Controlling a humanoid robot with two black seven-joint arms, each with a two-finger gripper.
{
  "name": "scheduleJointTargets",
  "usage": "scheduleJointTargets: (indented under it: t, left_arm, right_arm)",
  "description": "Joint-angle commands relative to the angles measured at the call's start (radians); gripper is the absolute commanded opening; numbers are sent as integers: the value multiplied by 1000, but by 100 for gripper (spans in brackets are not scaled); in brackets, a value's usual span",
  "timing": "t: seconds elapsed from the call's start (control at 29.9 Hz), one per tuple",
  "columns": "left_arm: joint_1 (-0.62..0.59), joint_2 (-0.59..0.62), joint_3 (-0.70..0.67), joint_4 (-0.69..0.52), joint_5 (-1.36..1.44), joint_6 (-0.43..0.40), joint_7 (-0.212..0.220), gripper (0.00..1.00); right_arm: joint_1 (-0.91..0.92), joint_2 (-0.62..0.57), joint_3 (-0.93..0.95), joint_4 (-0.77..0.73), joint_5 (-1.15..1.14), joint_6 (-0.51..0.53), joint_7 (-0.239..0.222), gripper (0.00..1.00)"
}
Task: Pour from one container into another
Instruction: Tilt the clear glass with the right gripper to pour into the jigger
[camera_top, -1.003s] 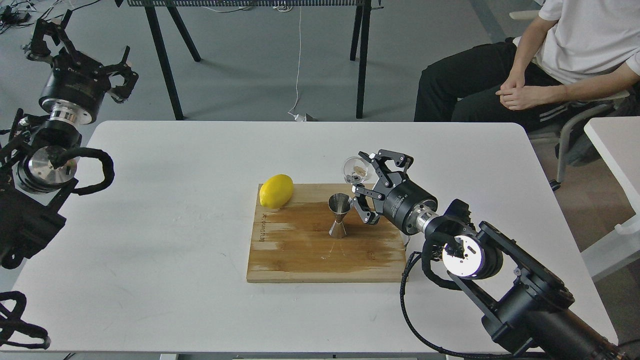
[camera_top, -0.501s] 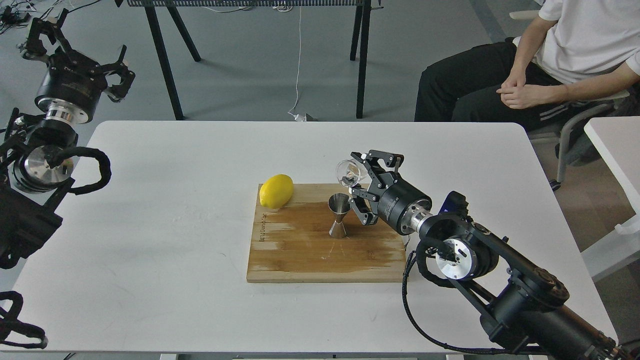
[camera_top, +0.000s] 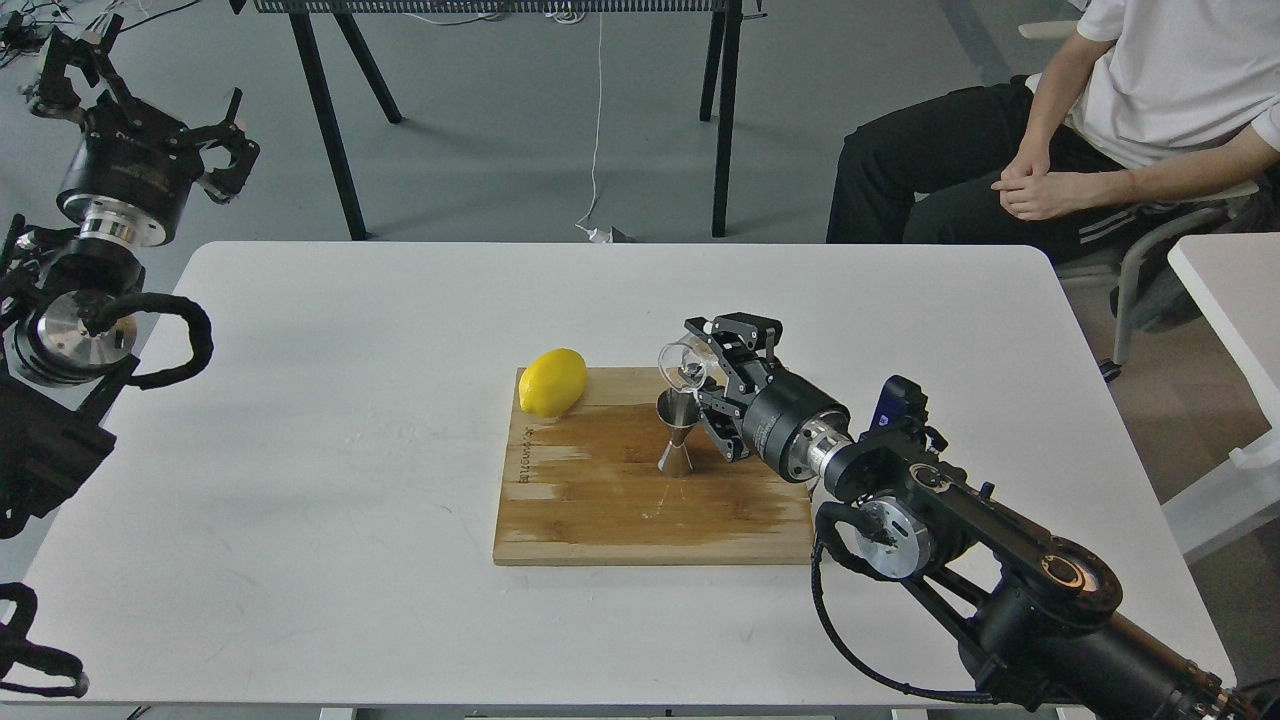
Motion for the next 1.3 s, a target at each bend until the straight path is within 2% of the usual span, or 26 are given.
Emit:
scheduleJointTargets:
  t: [0.0,0.4,1.27]
  left_arm:
    - [-1,0,0,0,0,0,1,100]
    - [-1,3,1,0,0,0,0,100]
    - [0,5,0,0,0,0,0,100]
  right_arm:
    - [1,-1,-12,-1,-31,-9,0,26]
    - [20,-46,-20,1,-34,-11,14,26]
    - [59,-63,-86,3,-140,-14,17,26]
